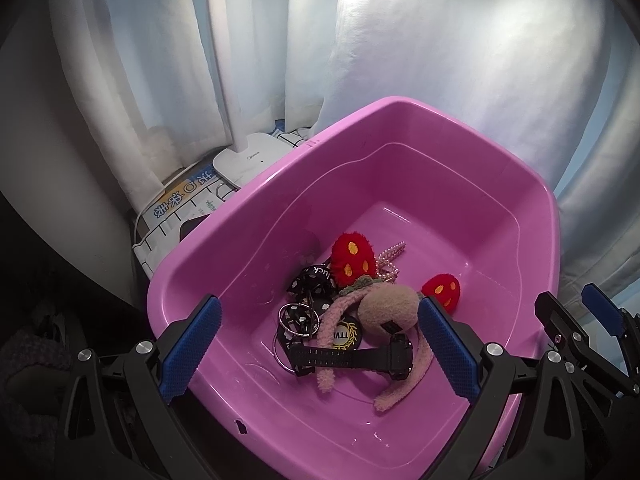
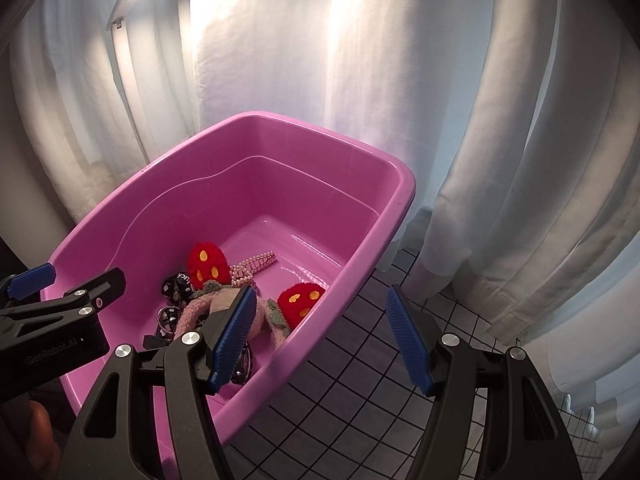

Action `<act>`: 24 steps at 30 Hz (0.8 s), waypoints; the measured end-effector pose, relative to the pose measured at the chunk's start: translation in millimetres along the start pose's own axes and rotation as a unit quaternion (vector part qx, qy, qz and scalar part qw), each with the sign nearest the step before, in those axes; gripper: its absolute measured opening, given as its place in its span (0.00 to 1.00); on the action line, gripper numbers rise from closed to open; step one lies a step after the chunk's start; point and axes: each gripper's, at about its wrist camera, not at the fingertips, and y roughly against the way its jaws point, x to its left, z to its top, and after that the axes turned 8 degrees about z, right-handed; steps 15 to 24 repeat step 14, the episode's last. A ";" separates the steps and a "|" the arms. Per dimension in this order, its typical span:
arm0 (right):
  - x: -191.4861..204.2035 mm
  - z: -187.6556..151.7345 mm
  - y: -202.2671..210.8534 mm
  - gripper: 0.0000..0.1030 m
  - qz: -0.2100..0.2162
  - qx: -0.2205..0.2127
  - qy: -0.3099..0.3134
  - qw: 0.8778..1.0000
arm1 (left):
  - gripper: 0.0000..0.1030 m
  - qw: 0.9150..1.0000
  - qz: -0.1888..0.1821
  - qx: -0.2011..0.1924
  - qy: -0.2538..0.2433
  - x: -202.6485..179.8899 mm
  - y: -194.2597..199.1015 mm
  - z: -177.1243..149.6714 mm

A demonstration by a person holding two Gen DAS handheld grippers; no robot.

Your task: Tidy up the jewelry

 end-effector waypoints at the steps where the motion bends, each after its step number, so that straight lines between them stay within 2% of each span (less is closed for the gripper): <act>1: 0.0 0.1 -0.1 0.62 0.000 0.000 0.000 1.000 | 0.94 1.000 0.001 0.000 -0.001 -0.1 0.2 -0.1; 24: 0.4 -0.2 0.0 0.62 0.001 0.001 -0.003 1.000 | 0.94 1.000 -0.001 -0.002 0.000 -0.8 0.6 0.5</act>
